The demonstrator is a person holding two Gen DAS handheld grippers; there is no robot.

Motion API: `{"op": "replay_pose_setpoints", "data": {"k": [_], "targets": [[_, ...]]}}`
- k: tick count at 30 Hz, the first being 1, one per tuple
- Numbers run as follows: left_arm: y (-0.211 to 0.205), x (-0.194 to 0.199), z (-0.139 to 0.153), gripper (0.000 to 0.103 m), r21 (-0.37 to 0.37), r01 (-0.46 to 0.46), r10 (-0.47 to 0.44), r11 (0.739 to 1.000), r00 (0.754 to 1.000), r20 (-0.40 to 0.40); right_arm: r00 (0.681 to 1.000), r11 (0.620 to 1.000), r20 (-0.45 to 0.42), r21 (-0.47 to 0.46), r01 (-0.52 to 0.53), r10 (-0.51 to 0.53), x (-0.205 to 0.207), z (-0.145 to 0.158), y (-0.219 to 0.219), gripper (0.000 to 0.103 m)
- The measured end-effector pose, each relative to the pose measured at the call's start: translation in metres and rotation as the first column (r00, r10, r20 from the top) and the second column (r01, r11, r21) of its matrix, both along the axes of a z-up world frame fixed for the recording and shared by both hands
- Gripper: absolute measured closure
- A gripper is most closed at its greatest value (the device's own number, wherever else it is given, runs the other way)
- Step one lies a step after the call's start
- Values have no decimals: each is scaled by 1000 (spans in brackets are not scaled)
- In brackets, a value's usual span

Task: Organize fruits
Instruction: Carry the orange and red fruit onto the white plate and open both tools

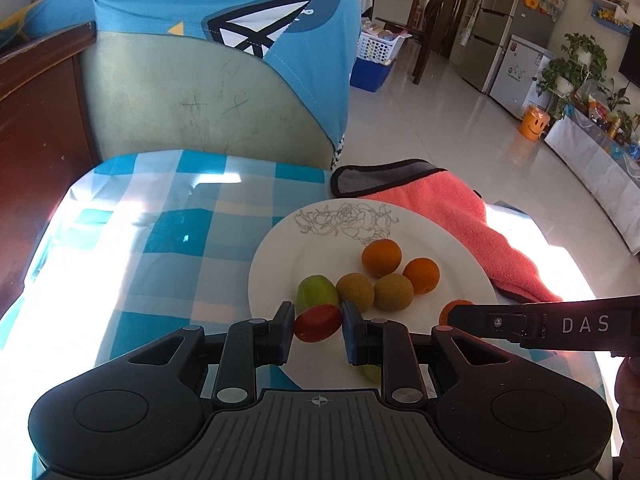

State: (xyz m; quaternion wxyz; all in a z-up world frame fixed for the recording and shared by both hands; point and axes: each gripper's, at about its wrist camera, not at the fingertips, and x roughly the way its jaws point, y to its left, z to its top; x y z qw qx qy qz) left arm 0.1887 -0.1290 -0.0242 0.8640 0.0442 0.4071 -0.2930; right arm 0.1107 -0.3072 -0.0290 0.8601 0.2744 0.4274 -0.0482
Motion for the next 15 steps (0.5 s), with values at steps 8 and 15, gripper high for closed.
{"op": "replay_pose_setpoints", "data": {"k": [8, 15], "targets": [[-2, -1, 9, 66, -14, -22, 22, 1000, 1000, 19, 999, 999, 33, 14, 35, -35, 1, 5, -4, 71], [-1, -12, 31, 34, -4, -46, 46, 999, 994, 97, 999, 1000, 49, 13, 16, -17, -1, 12, -1, 70]]}}
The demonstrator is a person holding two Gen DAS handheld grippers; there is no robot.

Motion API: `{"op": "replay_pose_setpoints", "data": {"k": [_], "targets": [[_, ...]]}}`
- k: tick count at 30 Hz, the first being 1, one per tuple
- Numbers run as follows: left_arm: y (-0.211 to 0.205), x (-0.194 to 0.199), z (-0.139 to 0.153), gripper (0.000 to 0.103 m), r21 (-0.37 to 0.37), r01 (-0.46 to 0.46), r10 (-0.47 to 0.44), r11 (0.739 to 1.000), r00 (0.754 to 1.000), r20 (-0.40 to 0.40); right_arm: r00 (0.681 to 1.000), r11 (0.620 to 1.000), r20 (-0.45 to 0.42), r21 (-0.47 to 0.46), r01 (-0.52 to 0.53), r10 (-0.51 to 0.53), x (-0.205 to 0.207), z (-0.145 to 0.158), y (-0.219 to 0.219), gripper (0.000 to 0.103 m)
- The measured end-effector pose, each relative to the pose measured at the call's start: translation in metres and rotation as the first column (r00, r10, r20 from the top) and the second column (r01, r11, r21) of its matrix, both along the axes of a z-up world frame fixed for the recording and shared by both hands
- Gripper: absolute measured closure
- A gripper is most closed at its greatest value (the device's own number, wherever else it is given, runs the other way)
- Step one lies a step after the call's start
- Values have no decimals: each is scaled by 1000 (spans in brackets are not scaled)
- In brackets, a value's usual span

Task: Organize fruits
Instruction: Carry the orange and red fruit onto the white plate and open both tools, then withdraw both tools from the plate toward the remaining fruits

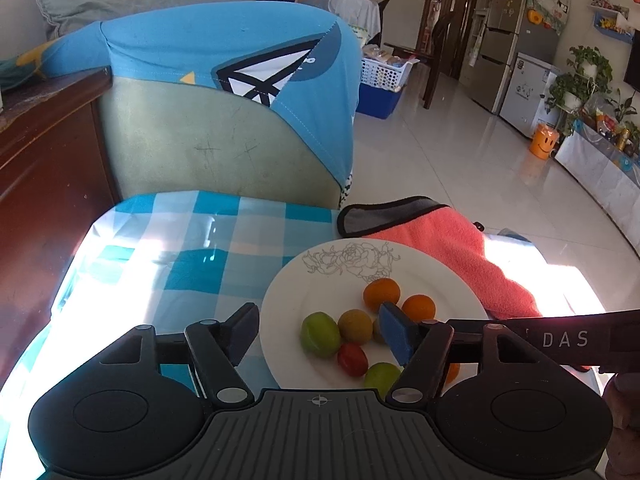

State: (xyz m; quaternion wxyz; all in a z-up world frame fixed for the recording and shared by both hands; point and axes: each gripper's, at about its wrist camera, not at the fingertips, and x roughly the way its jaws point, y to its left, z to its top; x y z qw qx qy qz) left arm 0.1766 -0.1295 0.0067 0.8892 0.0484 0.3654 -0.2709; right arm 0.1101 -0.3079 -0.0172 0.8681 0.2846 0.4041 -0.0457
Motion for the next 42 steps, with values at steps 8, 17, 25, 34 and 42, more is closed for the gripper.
{"op": "replay_pose_setpoints", "data": {"k": [8, 17, 25, 34, 42], "targets": [[6, -15, 8, 24, 55, -17, 16, 998, 1000, 19, 1000, 1000, -5, 3, -11, 11, -6, 2, 3, 65], [22, -33, 10, 22, 87, -42, 44, 995, 999, -19, 997, 995, -2, -62, -74, 74, -19, 10, 19, 60], [47, -49, 12, 21, 92, -67, 72, 993, 996, -48, 995, 994, -17, -46, -98, 98, -38, 8, 25, 60], [81, -56, 7, 21, 59, -122, 128, 991, 986, -105, 989, 988, -22, -27, -149, 149, -63, 4, 36, 59], [96, -71, -3, 21, 85, -132, 141, 988, 984, -112, 974, 975, -37, -23, -223, 222, -75, -5, 52, 58]]}}
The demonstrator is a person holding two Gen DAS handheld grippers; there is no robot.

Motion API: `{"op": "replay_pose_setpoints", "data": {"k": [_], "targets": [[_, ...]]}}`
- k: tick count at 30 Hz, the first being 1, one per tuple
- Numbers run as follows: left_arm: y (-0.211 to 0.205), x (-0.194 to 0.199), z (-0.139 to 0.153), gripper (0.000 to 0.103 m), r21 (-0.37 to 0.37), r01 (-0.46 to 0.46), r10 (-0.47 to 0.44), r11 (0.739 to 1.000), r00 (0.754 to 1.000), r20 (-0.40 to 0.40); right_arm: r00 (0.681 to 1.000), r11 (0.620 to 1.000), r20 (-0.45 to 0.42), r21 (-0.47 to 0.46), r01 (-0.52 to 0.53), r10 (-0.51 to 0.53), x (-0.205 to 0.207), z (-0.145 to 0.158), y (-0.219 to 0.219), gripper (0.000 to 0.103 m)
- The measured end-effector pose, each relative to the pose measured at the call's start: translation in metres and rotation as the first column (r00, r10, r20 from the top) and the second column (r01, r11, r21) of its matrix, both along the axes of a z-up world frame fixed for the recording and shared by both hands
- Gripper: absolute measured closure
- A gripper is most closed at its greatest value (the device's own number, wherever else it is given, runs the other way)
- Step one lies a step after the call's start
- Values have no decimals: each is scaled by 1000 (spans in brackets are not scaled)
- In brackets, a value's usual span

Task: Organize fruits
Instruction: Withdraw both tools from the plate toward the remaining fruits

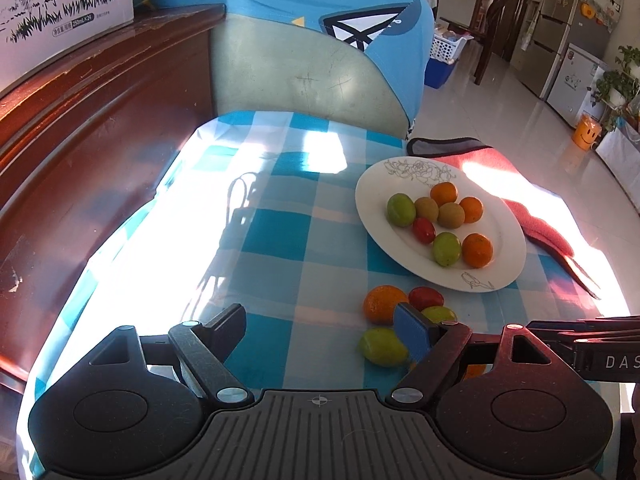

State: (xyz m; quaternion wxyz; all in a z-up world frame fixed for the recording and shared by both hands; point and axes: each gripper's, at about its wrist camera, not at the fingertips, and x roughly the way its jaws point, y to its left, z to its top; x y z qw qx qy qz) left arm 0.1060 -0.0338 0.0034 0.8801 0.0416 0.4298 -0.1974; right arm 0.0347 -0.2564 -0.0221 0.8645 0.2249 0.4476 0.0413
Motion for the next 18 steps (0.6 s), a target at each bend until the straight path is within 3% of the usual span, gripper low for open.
{"op": "replay_pose_setpoints", "data": {"k": [18], "targets": [[10, -19, -21, 21, 39, 1, 1, 999, 999, -49, 991, 986, -6, -91, -137, 137, -2, -17, 34, 59]]}}
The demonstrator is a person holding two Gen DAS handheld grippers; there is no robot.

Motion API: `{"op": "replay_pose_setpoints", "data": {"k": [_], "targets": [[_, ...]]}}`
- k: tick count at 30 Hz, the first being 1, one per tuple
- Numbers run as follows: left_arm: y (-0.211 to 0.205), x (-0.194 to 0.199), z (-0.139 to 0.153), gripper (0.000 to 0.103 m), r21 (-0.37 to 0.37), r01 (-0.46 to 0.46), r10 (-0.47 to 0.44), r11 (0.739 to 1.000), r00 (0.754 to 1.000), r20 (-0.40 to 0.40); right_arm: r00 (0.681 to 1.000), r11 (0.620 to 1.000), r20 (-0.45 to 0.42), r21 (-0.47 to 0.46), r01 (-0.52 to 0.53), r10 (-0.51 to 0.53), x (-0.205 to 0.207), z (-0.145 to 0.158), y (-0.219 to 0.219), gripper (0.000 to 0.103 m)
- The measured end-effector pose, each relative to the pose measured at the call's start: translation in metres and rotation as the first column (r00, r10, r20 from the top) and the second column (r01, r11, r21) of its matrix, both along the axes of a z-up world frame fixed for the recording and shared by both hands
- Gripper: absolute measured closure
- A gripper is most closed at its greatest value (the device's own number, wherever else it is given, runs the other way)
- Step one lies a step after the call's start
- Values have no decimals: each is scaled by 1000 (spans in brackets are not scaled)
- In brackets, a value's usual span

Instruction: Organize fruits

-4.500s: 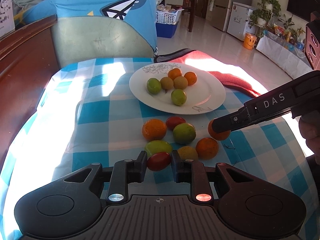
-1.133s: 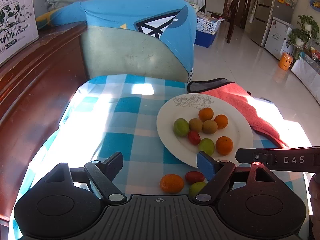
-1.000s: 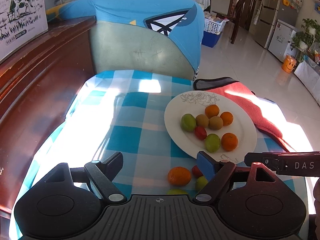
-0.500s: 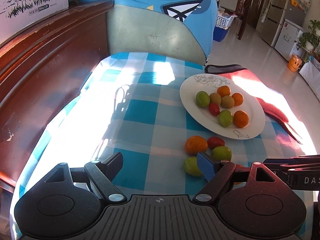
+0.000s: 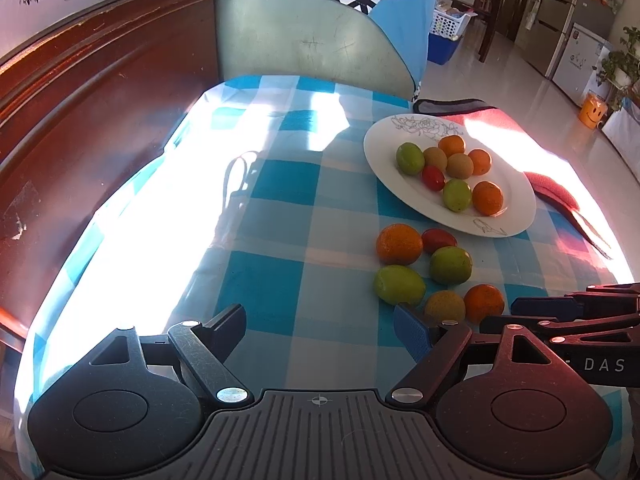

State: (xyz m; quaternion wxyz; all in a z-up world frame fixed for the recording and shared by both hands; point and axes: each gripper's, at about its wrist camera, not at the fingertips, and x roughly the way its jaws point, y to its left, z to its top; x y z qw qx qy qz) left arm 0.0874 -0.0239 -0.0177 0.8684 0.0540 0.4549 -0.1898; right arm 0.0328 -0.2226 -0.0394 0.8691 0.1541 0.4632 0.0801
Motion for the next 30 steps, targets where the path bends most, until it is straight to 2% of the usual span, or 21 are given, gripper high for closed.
{"op": "replay_pose_setpoints", "data": {"k": [13, 16, 18, 30], "targets": [[-1, 8, -5, 21, -72, -35, 33, 997, 999, -36, 999, 996, 41, -86, -20, 23, 9, -7, 16, 59], [-5, 10, -5, 21, -91, -36, 33, 995, 999, -35, 998, 994, 50, -106, -25, 30, 8, -7, 17, 64], [-10, 10, -5, 21, -99, -25, 22, 995, 999, -26, 998, 995, 49, -100, -24, 29, 8, -7, 16, 71], [-36, 14, -16, 24, -96, -15, 12, 995, 1000, -25, 1000, 997, 20, -76, -9, 10, 1, -6, 8, 71]]}}
